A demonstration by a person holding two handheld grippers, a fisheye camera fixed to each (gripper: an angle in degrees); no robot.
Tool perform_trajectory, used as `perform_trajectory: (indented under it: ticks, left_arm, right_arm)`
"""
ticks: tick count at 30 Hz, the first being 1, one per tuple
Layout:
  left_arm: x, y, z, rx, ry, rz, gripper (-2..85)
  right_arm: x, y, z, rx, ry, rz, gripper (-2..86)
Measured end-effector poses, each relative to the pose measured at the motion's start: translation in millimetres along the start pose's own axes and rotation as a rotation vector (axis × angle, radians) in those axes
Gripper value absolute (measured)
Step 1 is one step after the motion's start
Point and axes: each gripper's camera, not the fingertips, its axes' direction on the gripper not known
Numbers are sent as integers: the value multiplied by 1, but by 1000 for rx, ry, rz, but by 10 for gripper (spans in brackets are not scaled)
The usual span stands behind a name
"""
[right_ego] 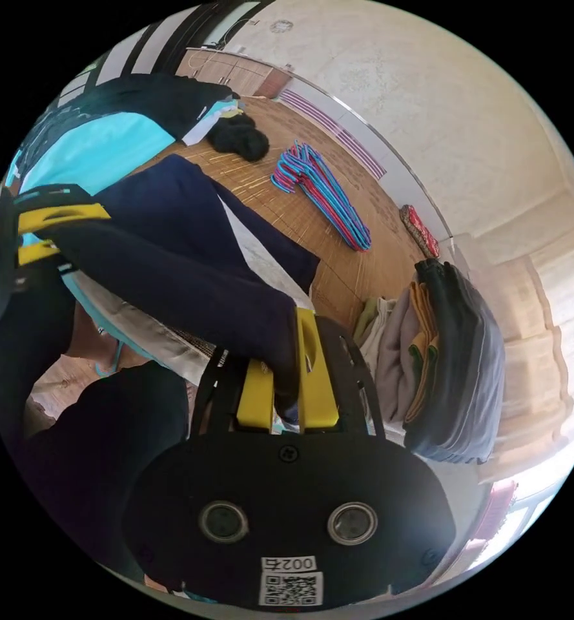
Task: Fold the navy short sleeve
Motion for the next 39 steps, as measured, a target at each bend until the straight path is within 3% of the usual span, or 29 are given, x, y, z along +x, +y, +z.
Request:
perform_trajectory:
  ticks: [8,16,18,25,29,39]
  left_arm:
    - [-20,10,-8,-29,6,35,-5]
    - [-73,15,-24,11,164,-164,-7]
    - [-99,18,-29,80,275,-262,-8]
    - [-120,30,-48,266,339,-334,-8]
    - [-132,26,-53,363,463,-386,-8]
    - [-180,-30,-102,586,470,-361,-7]
  right_arm:
    - [1,13,4,-49,78,-86,45]
    - [56,-22,-53,89,90,16,29]
    - [77,-35,-68,140,73,50,28]
    - [135,-70,-125,351,7,96,26]
    - [165,-82,-152,410,-70,170,27]
    - [244,-117,-237,596,-56,161,26]
